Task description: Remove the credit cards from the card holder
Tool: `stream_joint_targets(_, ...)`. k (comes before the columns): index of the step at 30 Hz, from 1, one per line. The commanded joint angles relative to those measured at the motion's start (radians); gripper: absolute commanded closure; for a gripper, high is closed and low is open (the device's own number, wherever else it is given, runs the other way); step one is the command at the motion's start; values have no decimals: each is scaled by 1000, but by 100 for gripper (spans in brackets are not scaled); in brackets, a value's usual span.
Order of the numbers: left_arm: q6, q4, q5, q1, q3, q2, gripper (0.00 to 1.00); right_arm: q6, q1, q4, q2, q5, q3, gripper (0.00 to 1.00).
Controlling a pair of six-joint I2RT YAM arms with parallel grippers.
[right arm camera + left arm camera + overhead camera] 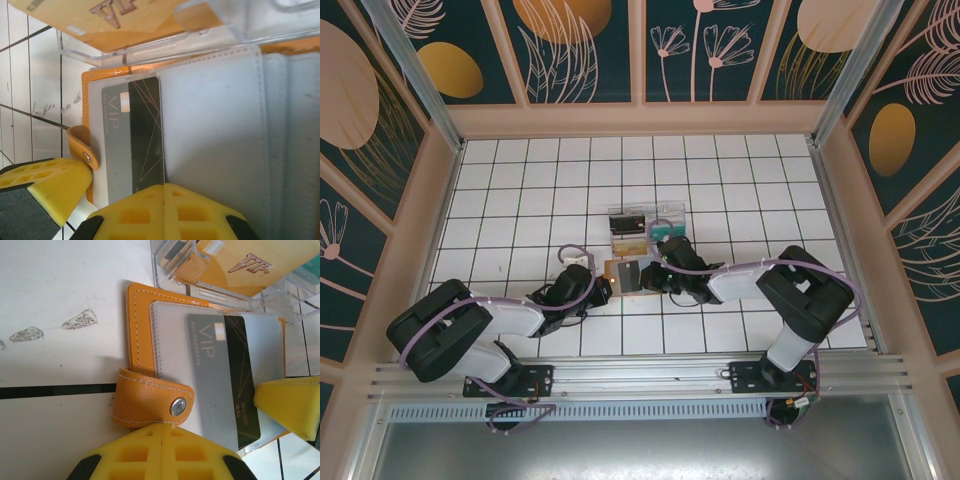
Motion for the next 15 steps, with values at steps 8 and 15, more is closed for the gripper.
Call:
stream_joint_targets(8,18,-96,-6,-2,0,0,100,-40,-86,-74,-194,37,-123,100)
stream_joint_targets(15,22,-98,-5,-2,6,0,100,-175,-98,-212,-383,106,-123,100)
